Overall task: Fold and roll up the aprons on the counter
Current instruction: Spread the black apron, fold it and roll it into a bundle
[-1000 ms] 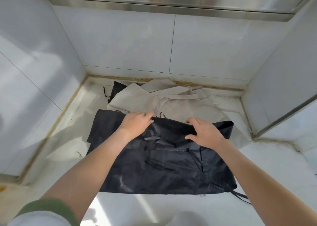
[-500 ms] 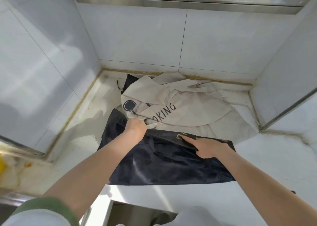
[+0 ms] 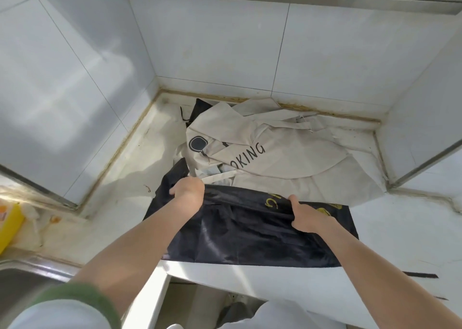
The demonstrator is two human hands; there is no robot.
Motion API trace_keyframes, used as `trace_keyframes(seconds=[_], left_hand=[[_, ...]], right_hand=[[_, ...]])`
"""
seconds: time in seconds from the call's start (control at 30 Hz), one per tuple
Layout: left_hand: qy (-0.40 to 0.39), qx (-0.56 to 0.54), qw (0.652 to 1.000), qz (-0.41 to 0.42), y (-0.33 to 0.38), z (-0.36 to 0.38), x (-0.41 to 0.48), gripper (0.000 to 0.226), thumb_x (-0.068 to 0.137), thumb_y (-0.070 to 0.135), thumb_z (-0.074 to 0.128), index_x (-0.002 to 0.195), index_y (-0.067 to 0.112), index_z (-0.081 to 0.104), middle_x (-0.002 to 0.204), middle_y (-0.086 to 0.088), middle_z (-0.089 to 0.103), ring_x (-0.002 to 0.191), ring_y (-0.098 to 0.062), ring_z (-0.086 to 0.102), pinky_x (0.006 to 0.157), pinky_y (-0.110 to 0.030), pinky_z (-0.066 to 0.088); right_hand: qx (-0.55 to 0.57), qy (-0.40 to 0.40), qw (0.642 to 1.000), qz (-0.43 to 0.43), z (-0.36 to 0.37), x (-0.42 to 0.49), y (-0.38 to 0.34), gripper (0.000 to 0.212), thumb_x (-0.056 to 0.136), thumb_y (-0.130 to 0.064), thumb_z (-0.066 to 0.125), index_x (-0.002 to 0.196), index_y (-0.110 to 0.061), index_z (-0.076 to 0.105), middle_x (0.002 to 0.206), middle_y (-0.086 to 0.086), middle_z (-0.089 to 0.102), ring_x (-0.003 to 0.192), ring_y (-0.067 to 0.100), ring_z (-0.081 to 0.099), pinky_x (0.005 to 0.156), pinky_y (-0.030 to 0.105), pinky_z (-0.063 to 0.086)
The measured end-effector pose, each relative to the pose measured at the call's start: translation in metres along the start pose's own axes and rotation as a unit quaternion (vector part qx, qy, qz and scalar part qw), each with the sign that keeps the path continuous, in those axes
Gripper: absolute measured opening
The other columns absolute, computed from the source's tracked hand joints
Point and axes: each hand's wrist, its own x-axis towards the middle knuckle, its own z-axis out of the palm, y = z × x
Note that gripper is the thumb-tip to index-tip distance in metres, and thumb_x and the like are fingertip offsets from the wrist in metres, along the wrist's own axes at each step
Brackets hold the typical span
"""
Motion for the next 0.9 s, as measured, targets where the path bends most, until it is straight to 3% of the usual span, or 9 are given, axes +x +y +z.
trace_keyframes(seconds=[0.13,0.23,0.33,0.43,0.53,0.6,0.73,0.83,0.9], left_hand=[[0.150,-0.084,0.985,0.014,0.000,-0.012,0.002,0.040,0.092,0.002,0.041,0.132,-0.005,0.042,0.128,-0.019,0.048,0.108,-0.032,0.059,0.076,-0.033,0.049],[0.261,-0.109,0.959,0.026,0.001,-0.025,0.002,0.048,0.087,0.015,0.060,0.128,-0.007,0.049,0.122,-0.017,0.056,0.103,-0.030,0.061,0.083,-0.031,0.051],[0.219,-0.131,0.967,0.018,0.011,-0.028,-0.006,0.047,0.096,0.014,0.044,0.139,0.000,0.033,0.132,-0.012,0.048,0.109,-0.029,0.056,0.076,-0.034,0.048],[0.164,-0.119,0.979,-0.008,0.018,-0.015,-0.011,0.058,0.095,0.010,0.045,0.146,0.001,0.020,0.141,-0.017,0.042,0.099,-0.029,0.064,0.066,-0.033,0.047],[0.108,-0.159,0.981,-0.015,0.020,0.000,-0.016,0.068,0.094,0.008,0.045,0.151,0.002,0.007,0.140,-0.017,0.043,0.107,-0.029,0.061,0.075,-0.034,0.048],[0.097,-0.181,0.979,0.000,0.018,0.007,-0.017,0.070,0.094,0.009,0.044,0.151,0.003,0.006,0.137,-0.015,0.045,0.108,-0.029,0.060,0.072,-0.033,0.044],[0.080,-0.231,0.967,0.073,0.012,0.007,-0.023,0.046,0.096,0.035,0.045,0.136,0.011,0.042,0.121,-0.007,0.059,0.104,-0.026,0.060,0.072,-0.033,0.043],[0.124,-0.390,0.908,0.084,0.005,0.002,-0.030,0.026,0.097,0.036,0.043,0.098,0.018,0.061,0.086,0.002,0.067,0.085,-0.022,0.063,0.068,-0.030,0.047],[0.175,-0.468,0.866,0.033,-0.005,0.004,-0.030,0.019,0.098,0.024,0.041,0.097,0.015,0.058,0.080,-0.003,0.068,0.077,-0.026,0.063,0.069,-0.038,0.051]], right_hand=[[-0.010,0.116,0.991,0.059,0.004,0.005,0.014,0.060,0.096,-0.009,0.039,0.145,-0.003,0.005,0.070,0.003,0.053,0.062,0.017,0.053,0.050,0.024,0.037],[-0.044,0.203,0.971,0.114,0.003,0.006,0.028,0.062,0.096,-0.006,0.034,0.148,-0.002,0.000,0.100,0.010,0.063,0.081,0.025,0.062,0.065,0.032,0.045],[-0.078,0.226,0.960,0.148,-0.002,0.004,0.037,0.065,0.093,-0.007,0.038,0.146,-0.007,0.001,0.110,0.012,0.061,0.085,0.025,0.059,0.066,0.033,0.046],[-0.156,0.239,0.946,0.153,-0.003,0.001,0.037,0.075,0.088,-0.023,0.051,0.145,-0.007,0.005,0.128,0.012,0.049,0.112,0.027,0.052,0.081,0.032,0.048],[-0.258,0.264,0.927,0.062,0.000,0.002,0.025,0.095,0.083,-0.044,0.058,0.150,-0.016,-0.003,0.141,0.010,0.034,0.127,0.028,0.038,0.100,0.036,0.036],[-0.263,0.259,0.928,-0.052,0.002,0.005,0.006,0.093,0.084,-0.050,0.056,0.152,-0.024,-0.003,0.151,0.010,0.022,0.136,0.029,0.027,0.109,0.041,0.025],[-0.130,0.191,0.948,-0.221,0.004,0.020,-0.040,0.070,0.092,-0.060,0.043,0.151,-0.031,0.018,0.159,0.002,0.009,0.146,0.023,0.006,0.117,0.044,0.006],[-0.023,0.232,0.948,-0.217,0.006,0.033,-0.068,0.056,0.098,-0.048,0.039,0.146,-0.022,0.028,0.154,0.003,0.026,0.142,0.023,0.022,0.115,0.042,0.015],[0.000,0.250,0.952,-0.178,0.003,0.040,-0.083,0.053,0.100,-0.038,0.040,0.146,-0.016,0.027,0.146,0.007,0.039,0.134,0.027,0.035,0.110,0.042,0.025]])
